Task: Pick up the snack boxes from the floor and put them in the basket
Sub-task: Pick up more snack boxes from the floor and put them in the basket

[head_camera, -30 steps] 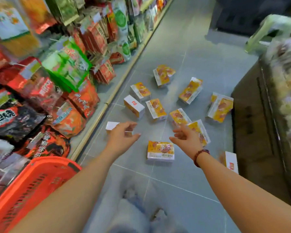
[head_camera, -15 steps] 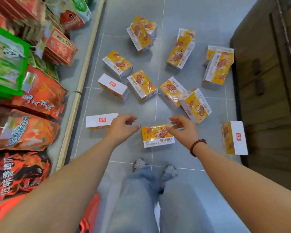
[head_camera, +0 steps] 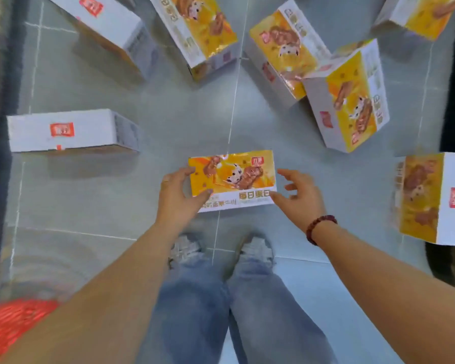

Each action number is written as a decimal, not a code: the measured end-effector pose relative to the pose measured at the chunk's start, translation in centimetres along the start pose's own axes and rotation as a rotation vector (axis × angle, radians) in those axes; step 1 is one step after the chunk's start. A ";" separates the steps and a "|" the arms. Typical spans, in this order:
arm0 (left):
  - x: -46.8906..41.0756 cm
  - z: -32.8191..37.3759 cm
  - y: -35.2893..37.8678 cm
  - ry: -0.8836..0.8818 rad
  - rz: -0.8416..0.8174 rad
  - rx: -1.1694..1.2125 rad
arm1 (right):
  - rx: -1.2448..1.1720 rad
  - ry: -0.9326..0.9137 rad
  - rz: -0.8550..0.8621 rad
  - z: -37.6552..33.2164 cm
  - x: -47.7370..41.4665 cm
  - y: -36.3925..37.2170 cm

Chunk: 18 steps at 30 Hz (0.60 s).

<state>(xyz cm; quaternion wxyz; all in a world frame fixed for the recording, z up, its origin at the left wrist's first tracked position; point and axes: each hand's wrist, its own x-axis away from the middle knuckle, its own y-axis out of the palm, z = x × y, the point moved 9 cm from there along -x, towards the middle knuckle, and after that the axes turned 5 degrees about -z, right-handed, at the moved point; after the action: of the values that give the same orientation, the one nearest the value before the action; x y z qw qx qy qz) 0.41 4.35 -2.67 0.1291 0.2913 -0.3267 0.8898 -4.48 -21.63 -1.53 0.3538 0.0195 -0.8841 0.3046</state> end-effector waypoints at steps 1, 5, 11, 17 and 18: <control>-1.0 -1.2 1.4 0.003 -0.023 -0.034 | 0.034 0.005 -0.025 1.3 -1.3 1.2; -4.6 -5.5 4.7 0.008 -0.027 -0.071 | 0.088 0.038 -0.082 4.5 -6.0 5.3; -6.9 -10.3 7.2 -0.005 -0.008 0.089 | -0.176 0.176 -0.021 7.8 -10.6 9.3; -6.5 -9.8 7.7 -0.051 -0.005 0.205 | -0.150 0.201 0.005 7.2 -9.7 9.0; -6.4 -9.1 7.1 -0.058 0.005 0.221 | -0.141 0.203 0.009 6.5 -9.3 8.6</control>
<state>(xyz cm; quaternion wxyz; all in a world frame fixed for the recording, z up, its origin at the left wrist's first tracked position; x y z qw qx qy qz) -1.48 4.72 -15.74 0.0842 0.3288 -0.2308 0.9119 -3.73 -19.90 -15.66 0.4408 -0.0404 -0.8629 0.2437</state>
